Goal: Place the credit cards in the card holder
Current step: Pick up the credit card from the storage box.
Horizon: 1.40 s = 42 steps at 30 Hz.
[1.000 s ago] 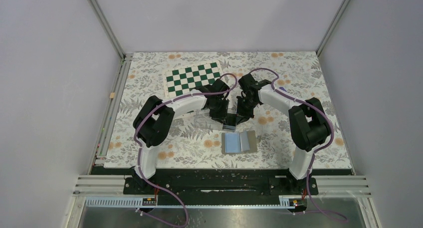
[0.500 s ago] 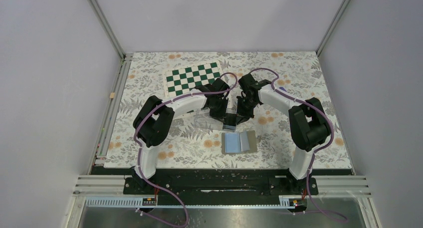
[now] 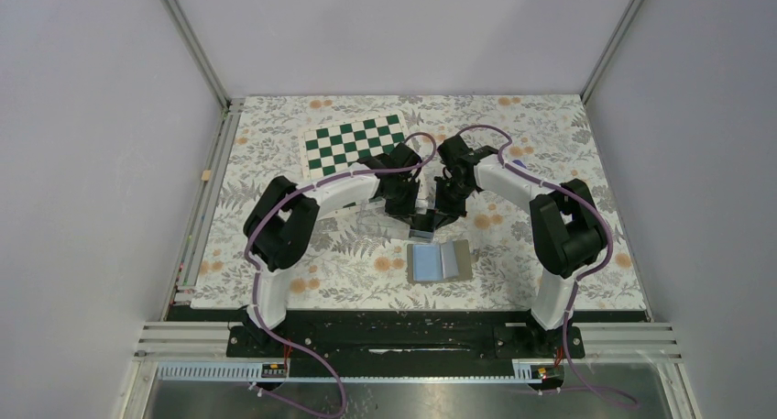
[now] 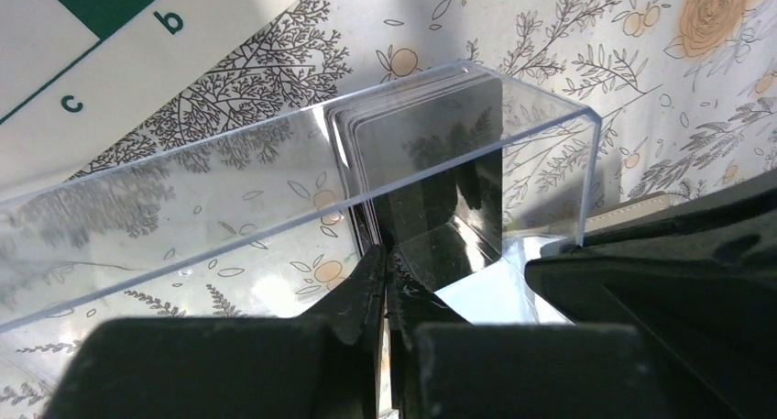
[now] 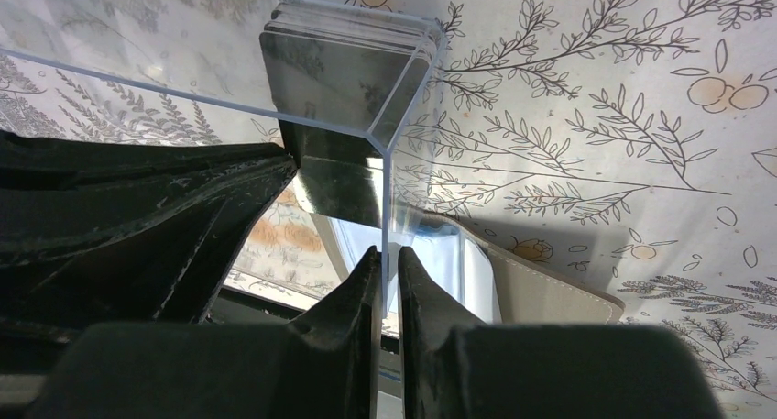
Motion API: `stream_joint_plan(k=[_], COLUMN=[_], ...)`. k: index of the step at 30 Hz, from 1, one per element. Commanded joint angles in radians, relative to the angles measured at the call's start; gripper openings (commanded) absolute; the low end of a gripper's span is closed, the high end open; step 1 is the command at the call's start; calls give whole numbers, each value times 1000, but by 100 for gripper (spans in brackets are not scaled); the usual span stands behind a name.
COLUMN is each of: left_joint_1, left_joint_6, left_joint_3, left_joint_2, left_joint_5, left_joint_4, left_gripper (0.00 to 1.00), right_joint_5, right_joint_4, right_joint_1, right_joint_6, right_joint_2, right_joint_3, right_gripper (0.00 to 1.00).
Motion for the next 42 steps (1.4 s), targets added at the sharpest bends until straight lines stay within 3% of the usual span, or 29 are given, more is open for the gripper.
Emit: stream_joint_plan(k=[1, 11, 23, 37, 42], left_joint_1=[-6, -6, -6, -5, -6], left_joint_6=[12, 3, -40, -37, -21], left_joint_3=[17, -1, -71, -117, -99], left_joint_2=[-89, -90, -108, -153, -113], left_joint_5=[30, 68, 203, 215, 195], left_joint_4=[64, 93, 235, 290, 238], left_gripper=[0, 0, 7, 10, 17], right_joint_5=[-44, -46, -43, -41, -43], right_joint_4=[-13, -13, -22, -33, -34], right_joint_1=[20, 24, 23, 23, 23], right_joint_6=[-18, -18, -26, -28, -31], right_joint_2=[11, 14, 12, 13, 18], right_joint_3=[37, 35, 41, 53, 51], right_gripper=[5, 5, 5, 5, 5])
